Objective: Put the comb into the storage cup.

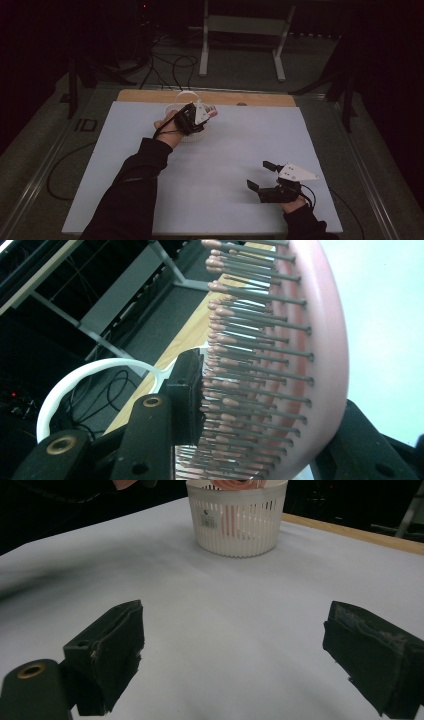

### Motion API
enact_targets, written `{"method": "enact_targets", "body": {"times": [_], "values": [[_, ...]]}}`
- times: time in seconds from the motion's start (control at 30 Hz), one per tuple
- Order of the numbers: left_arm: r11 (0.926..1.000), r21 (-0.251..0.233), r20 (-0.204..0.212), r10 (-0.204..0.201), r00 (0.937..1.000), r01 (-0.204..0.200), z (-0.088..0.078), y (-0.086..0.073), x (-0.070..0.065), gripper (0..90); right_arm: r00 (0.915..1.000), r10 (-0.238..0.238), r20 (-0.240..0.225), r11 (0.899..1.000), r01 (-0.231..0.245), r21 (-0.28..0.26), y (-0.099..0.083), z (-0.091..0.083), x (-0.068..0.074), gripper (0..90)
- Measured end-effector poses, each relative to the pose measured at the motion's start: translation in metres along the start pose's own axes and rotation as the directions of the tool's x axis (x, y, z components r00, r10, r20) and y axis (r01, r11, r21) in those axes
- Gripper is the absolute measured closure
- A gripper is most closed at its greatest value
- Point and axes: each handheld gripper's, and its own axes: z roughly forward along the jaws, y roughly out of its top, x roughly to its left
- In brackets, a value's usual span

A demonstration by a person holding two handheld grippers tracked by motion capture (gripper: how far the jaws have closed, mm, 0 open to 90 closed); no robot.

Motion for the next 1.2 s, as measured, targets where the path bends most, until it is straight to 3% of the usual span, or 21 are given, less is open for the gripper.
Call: {"method": "enact_targets", "body": {"times": [0.5,0.8,0.87,1.1,1.2], "values": [[0.9998,0.000,0.018,-0.020,0.9997,0.020,-0.0005,0.0012,-0.0009,57.5,1.0000,-0.001,-0.005,1.000,0.001,0.002,-0.0003,0.0006,-0.0004,9.4],[0.9991,0.019,-0.004,-0.039,0.9992,0.039,0.0000,0.0005,0.0006,41.3,1.0000,-0.002,-0.006,1.000,0.002,0.003,-0.0003,0.0007,-0.0004,9.4],[0.9990,0.022,-0.004,-0.040,0.9992,0.040,0.0003,0.0005,0.0010,35.4,1.0000,-0.001,-0.006,1.000,0.001,0.002,-0.0004,0.0007,-0.0004,9.4],[0.9965,0.029,0.011,-0.079,0.9968,0.078,-0.0006,0.0016,0.0025,29.4,1.0000,-0.002,-0.006,1.000,0.002,0.002,-0.0003,0.0010,-0.0004,9.4],[0.9948,0.043,0.014,-0.093,0.9956,0.092,-0.0008,0.0022,0.0030,21.0,1.0000,-0.002,-0.006,1.000,0.002,0.002,-0.0002,0.0010,-0.0003,9.4]]}}
